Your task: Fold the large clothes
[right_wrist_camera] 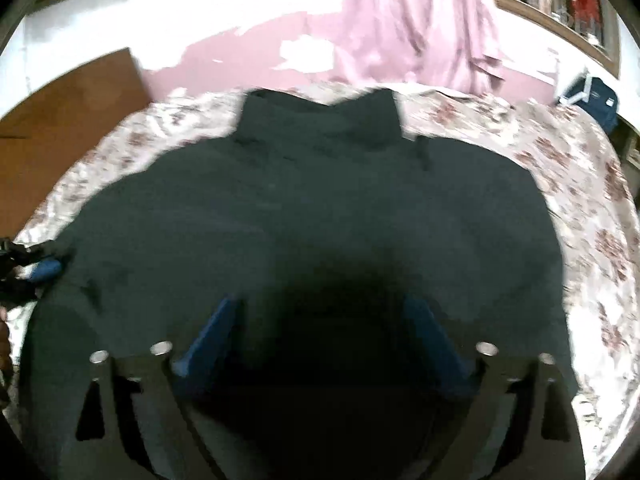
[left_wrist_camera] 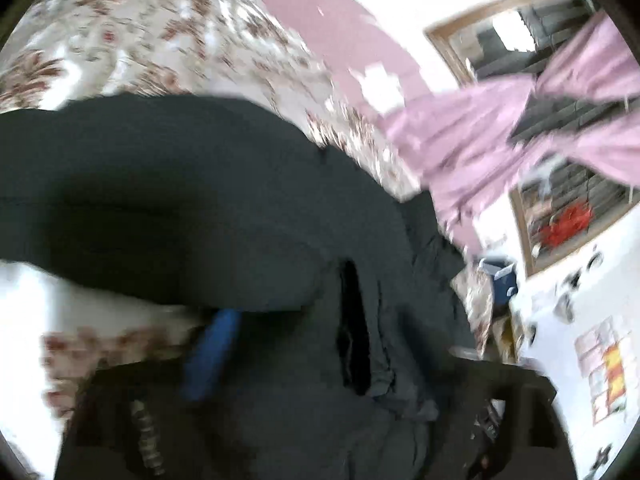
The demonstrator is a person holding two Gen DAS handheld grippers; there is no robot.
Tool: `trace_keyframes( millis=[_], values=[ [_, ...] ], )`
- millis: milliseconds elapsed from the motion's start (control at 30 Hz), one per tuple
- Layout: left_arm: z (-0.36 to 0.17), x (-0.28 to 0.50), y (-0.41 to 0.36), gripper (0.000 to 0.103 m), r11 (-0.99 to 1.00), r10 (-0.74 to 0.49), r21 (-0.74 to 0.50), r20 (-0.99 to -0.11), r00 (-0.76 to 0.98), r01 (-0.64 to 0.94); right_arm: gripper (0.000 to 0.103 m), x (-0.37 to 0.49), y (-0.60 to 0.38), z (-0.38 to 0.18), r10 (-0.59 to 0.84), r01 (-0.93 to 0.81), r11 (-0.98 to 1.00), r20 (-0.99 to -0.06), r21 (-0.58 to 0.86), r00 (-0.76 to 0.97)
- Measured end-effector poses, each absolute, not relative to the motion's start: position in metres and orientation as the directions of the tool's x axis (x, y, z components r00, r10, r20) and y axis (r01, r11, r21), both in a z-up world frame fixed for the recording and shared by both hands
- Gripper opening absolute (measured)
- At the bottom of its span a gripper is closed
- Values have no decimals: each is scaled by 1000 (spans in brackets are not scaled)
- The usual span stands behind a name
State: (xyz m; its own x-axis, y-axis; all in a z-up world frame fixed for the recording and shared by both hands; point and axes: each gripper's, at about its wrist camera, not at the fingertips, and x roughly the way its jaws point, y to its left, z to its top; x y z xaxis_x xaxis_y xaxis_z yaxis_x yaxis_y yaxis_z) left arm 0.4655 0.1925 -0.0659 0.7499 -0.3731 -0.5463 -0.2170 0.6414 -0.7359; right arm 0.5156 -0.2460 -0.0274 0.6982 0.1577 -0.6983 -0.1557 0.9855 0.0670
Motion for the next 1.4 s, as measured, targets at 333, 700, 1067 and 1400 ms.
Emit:
trace_keyframes(
  millis=[333,700,1067,1400],
  values=[
    [-90,397,317,98,444,-240,-774,-589,771,-453,95,516,-137,-23,177,-298,952,-670,-69,721],
    [-176,364,375,98,33,-213,-844,-529,821,-535,100,527,-115,-58,88,-254,959,-726,-122,682],
    [-148,380,383,27,175,-104,-827,-555,825,-535,102,528,-121,-78,113,-248,965,-721,-84,683],
    [-4,399,354,6,575,88,-685,-492,866,-448,102,524,-119,-78,111,-239,967,-697,-89,709]
  ],
)
